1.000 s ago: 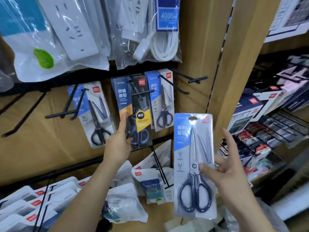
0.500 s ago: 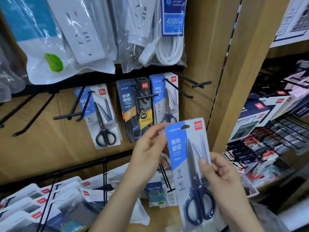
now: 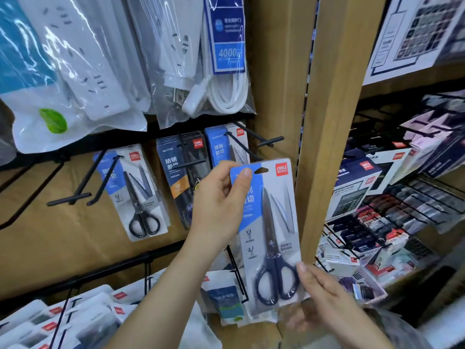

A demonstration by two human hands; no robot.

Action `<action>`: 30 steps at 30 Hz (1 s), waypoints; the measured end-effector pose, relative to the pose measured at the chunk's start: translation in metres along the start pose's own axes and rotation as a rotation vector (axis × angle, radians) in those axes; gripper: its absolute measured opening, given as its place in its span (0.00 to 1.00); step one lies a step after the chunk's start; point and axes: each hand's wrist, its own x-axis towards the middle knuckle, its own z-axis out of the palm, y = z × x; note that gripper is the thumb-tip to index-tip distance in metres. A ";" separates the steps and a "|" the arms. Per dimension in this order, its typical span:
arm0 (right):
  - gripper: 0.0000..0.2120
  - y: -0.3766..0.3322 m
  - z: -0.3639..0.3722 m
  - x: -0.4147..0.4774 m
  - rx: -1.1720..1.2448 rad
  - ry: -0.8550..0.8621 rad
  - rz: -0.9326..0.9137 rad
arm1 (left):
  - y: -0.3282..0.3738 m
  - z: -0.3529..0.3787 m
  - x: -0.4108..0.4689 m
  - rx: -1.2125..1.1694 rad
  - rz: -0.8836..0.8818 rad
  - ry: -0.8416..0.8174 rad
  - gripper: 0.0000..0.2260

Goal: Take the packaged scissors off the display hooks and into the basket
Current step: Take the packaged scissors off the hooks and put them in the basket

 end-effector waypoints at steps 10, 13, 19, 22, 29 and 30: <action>0.21 0.005 0.001 0.016 0.320 0.156 0.043 | -0.021 0.014 0.033 0.097 -0.086 0.059 0.07; 0.15 0.003 0.003 0.020 0.453 0.208 0.029 | -0.024 0.012 0.036 0.088 -0.100 0.090 0.11; 0.05 -0.011 0.006 0.031 0.553 0.310 -0.154 | -0.043 -0.001 0.008 0.101 -0.190 -0.028 0.23; 0.03 -0.019 0.015 0.040 0.513 0.288 -0.176 | -0.051 -0.006 0.013 0.168 -0.203 -0.003 0.26; 0.16 -0.021 0.021 0.071 0.459 0.218 -0.108 | -0.072 -0.005 0.046 0.452 -0.217 0.035 0.28; 0.17 -0.020 0.020 0.075 0.449 0.202 -0.094 | -0.073 -0.004 0.049 0.502 -0.211 0.037 0.28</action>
